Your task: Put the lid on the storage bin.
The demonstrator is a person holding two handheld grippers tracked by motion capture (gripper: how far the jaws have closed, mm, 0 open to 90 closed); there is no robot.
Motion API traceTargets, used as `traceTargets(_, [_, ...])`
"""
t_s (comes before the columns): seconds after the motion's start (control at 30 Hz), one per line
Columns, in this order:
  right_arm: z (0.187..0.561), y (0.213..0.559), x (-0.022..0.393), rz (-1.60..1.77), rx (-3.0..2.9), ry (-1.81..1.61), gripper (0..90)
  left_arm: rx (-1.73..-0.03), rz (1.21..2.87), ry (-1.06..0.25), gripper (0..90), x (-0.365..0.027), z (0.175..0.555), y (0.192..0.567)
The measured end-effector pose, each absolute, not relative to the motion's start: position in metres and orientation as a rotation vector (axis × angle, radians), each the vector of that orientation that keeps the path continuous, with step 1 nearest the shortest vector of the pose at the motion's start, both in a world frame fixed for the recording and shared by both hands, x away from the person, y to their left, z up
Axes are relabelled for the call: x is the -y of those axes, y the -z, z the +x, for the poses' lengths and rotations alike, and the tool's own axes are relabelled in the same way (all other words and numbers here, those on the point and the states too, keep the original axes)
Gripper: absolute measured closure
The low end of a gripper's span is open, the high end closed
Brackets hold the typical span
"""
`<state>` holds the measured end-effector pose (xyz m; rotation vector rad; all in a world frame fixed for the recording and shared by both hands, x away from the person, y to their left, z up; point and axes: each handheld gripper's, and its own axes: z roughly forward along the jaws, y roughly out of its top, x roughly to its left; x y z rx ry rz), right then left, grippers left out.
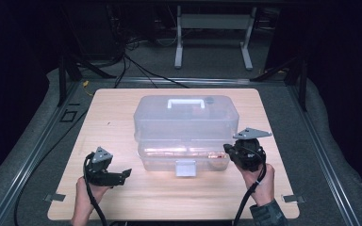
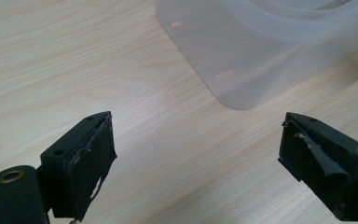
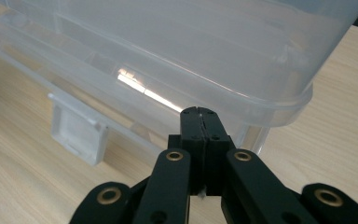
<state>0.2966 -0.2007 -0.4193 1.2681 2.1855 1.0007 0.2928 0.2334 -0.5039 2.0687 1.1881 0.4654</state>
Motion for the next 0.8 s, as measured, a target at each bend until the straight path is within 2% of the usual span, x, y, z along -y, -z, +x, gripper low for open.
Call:
traceTargets(0.57, [0.293,0.456,0.200,1.348,-2.256,-0.918,90.0,-1.197,2.082,-0.474,6.9,-0.231,0.296,0.511])
traceTargets(0.8, [0.287,0.453,0.213,1.367,-2.224,-0.904,90.0,-1.218,2.068,-0.485,3.2,-0.237,0.294,0.510])
